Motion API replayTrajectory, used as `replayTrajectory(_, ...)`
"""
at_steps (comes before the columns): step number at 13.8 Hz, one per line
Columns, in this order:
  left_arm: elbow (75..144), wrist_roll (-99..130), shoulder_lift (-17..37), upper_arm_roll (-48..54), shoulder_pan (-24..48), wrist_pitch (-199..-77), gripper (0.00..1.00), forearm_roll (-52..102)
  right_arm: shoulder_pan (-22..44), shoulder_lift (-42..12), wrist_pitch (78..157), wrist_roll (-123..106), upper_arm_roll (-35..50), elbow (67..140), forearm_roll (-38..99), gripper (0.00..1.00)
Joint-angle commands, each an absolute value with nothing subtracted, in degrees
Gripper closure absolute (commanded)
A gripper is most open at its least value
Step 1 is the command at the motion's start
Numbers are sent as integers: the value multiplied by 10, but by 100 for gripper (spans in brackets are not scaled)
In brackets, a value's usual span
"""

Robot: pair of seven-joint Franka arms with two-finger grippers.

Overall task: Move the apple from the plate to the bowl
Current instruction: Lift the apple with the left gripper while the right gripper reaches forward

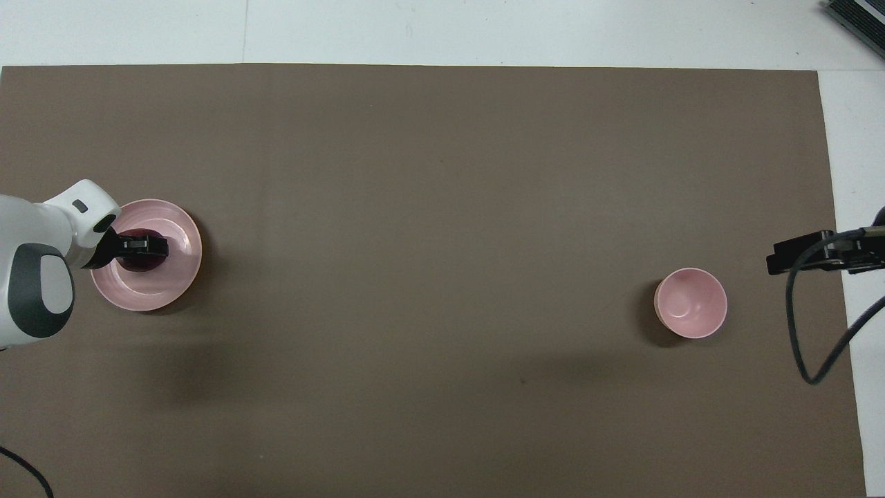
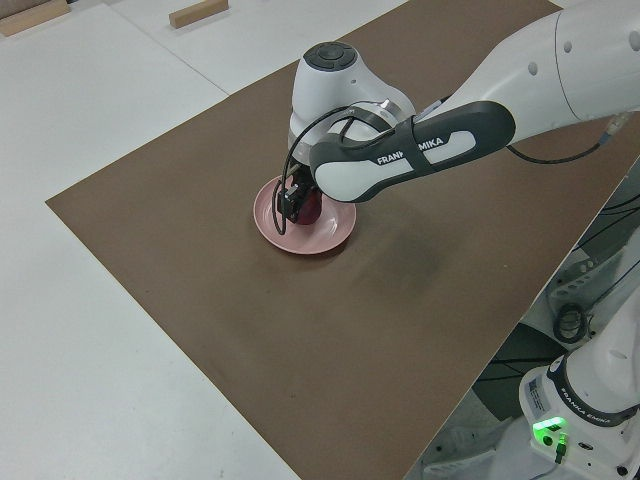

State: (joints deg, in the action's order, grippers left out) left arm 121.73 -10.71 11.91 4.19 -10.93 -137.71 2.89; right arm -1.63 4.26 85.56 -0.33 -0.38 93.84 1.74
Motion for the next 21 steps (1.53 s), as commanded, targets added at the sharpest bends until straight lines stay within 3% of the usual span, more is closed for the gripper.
replayTrajectory(1, 1209, -121, 115, 41, -109, -1377, 100, 22, -21, 62, 849, 52, -3, 959, 64, 0)
replayTrajectory(4, 1191, -130, 113, 42, -107, -1368, 100, 22, -20, 62, 843, 130, -2, 961, 109, 0)
replayTrajectory(8, 1140, -146, 98, 47, -107, -1259, 100, 30, -20, 62, 843, 179, -3, 976, 172, 0)
replayTrajectory(12, 1097, -165, 84, 48, -108, -1147, 100, 188, -16, 69, 845, 268, -2, 994, 237, 0)
replayTrajectory(21, 1104, -186, 49, 89, -106, -1012, 100, 515, 19, 65, 883, 393, 1, 1020, 325, 0)
